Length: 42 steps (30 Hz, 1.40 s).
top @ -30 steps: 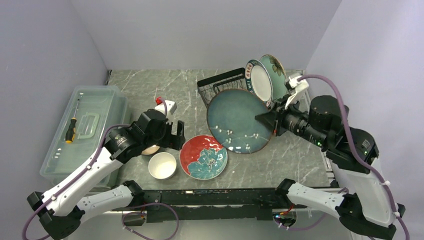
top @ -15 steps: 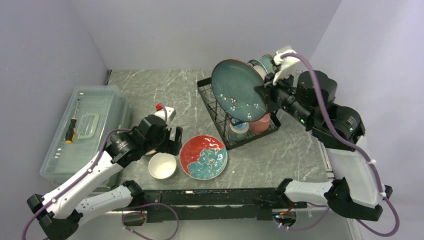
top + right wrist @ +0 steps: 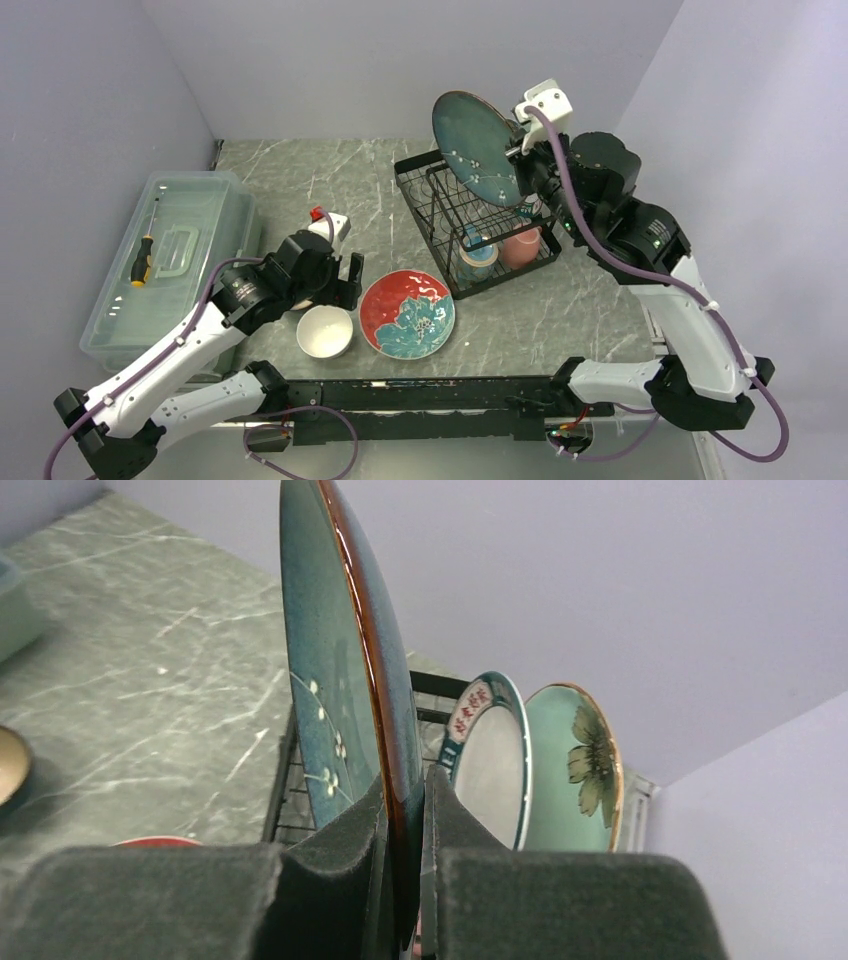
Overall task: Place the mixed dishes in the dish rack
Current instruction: Insert the plate into the dish rack.
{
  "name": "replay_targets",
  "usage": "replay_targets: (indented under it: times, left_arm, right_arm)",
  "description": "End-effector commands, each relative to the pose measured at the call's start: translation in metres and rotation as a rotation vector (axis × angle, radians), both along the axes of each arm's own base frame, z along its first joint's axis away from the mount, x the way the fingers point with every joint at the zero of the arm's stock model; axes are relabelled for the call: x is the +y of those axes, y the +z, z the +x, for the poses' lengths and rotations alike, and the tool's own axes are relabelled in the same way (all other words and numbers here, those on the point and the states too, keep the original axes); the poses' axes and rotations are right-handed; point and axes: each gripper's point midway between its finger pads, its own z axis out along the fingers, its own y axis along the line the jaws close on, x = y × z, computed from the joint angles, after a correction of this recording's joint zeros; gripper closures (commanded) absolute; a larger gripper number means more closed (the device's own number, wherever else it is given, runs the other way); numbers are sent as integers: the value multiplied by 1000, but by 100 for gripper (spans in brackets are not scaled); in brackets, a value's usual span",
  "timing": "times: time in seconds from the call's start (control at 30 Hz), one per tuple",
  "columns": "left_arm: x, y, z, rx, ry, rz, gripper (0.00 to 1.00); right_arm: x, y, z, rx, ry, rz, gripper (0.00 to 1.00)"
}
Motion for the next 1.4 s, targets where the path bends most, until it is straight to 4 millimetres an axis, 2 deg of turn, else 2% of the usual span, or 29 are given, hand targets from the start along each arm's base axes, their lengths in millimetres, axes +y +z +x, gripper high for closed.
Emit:
replay_targets:
  times: [0.0,0.23,0.6,1.37]
  left_arm:
    - [-1,-3,4,-11,-6,15,1]
    - [-3,-9,4,17,-10,37,1]
    - [-2,-8,4,10,-6,30,1]
    - [-1,-7,4,9,3,31,0]
  right_arm:
    - [-20,69,12,-251,-129,127,100]
    - [-18,56,23,-267,-164,72,100]
    - [-9,24,41,-245,-200,1,100]
    - [-17,0,53,-219,-285,-13,100]
